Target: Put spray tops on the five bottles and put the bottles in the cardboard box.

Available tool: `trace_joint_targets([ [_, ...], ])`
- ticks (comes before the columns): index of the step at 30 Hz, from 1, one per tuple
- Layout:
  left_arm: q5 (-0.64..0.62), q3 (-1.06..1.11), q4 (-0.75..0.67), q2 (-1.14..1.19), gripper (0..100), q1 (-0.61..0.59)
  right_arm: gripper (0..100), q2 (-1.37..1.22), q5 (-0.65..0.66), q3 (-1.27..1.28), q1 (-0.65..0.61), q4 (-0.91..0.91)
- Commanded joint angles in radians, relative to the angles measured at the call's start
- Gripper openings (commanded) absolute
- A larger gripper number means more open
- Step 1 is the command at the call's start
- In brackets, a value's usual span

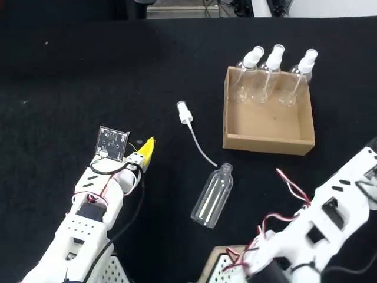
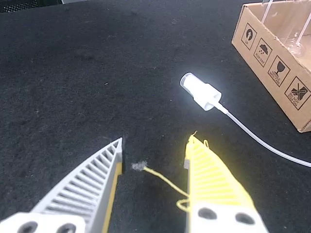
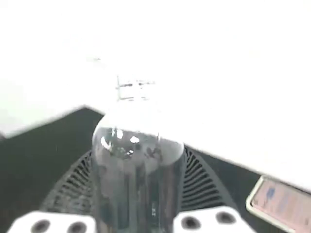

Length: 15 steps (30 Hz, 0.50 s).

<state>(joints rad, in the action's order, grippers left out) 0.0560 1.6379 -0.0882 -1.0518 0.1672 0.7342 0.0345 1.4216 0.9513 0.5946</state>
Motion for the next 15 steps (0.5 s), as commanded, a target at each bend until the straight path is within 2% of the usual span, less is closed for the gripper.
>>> trace_joint_targets([
  [1,0.009,-0.015,-0.025,-0.005,21,0.015,1.1,0.179,-0.018,0.025,-0.025,0.026],
  [10,0.009,-0.015,-0.025,-0.006,21,0.013,1.1,0.61,-0.009,0.2,-0.129,0.014],
  [15,0.009,-0.015,-0.025,-0.006,21,0.013,1.1,0.872,-0.011,0.231,-0.166,-0.206],
])
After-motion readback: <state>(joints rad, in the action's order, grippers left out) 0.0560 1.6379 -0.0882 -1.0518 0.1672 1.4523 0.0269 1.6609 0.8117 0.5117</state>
